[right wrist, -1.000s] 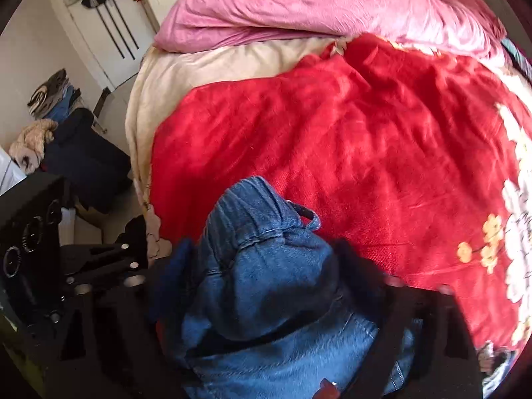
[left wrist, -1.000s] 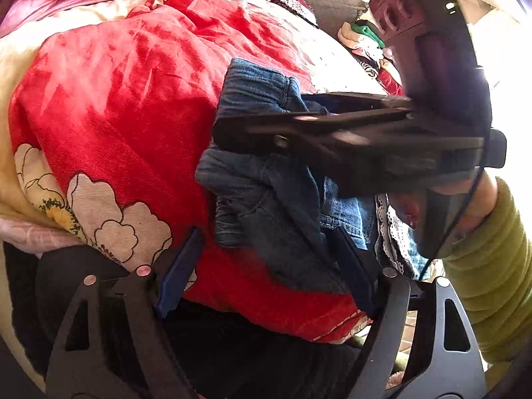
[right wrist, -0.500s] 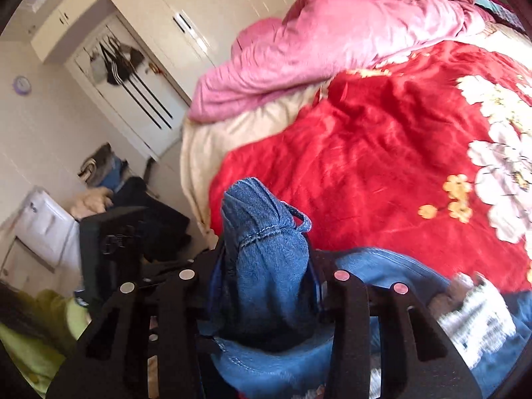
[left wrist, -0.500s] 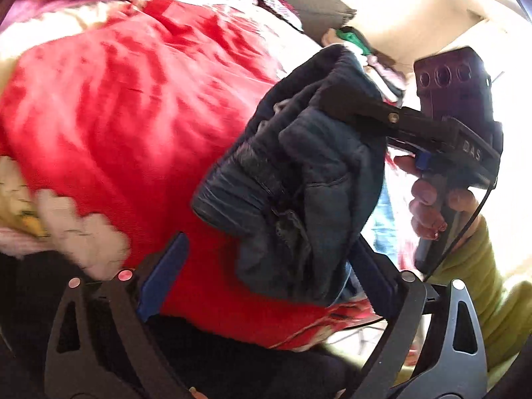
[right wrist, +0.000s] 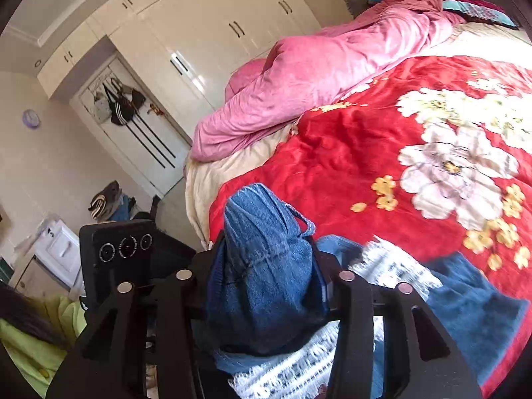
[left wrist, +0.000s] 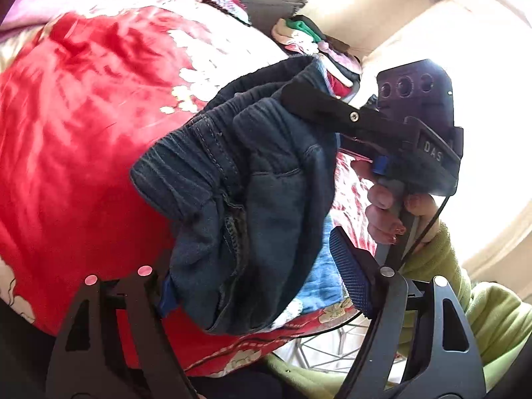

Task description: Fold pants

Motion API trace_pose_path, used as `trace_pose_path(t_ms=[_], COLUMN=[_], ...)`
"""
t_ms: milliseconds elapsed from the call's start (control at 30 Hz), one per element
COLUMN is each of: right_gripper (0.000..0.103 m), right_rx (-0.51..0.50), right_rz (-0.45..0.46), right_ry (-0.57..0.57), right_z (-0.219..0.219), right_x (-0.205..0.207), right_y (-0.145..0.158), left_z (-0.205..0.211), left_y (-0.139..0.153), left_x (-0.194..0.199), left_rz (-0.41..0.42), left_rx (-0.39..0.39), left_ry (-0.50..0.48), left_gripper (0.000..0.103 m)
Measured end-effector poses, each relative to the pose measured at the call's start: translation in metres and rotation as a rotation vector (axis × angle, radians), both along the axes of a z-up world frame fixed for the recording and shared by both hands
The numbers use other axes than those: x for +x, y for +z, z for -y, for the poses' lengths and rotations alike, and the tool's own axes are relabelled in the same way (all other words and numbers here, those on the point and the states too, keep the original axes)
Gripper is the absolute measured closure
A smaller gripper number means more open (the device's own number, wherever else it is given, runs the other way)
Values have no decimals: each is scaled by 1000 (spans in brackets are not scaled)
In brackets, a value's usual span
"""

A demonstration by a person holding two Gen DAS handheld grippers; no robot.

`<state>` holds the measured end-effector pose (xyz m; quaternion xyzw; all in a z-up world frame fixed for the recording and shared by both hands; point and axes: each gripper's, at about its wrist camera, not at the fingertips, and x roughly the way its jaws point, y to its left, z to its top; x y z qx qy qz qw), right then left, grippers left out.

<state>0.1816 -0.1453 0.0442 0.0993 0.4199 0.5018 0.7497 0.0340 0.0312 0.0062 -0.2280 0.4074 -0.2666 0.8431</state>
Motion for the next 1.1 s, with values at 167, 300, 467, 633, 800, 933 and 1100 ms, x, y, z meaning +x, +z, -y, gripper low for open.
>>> trace_pose_path(t_ms=[167, 300, 467, 633, 800, 933, 1100], right_gripper=[38, 33, 33, 34, 35, 33, 28], right_rx=[68, 35, -93, -283, -360, -287, -264], right_rz=[0, 2, 12, 35, -8, 15, 75], right_ry=[-96, -277, -337, -328, -377, -385, -425], right_z=[43, 93, 109, 92, 95, 103, 115], right_x=[-8, -21, -46, -52, -44, -51, -61], right_y=[0, -4, -15, -38, -65, -51, -26], left_z=[32, 72, 97, 99, 96, 92, 86], left_y=[4, -1, -17, -23, -27, -14, -2], left_x=[5, 1, 1, 6, 8, 0, -7], left_rz=[12, 19, -11, -34, -43, -10, 15], left_rx=[11, 74, 148, 154, 148, 174, 196], left_ry=[-98, -216, -272, -264, -257, -236, -205], left_gripper=[33, 31, 27, 26, 26, 25, 21])
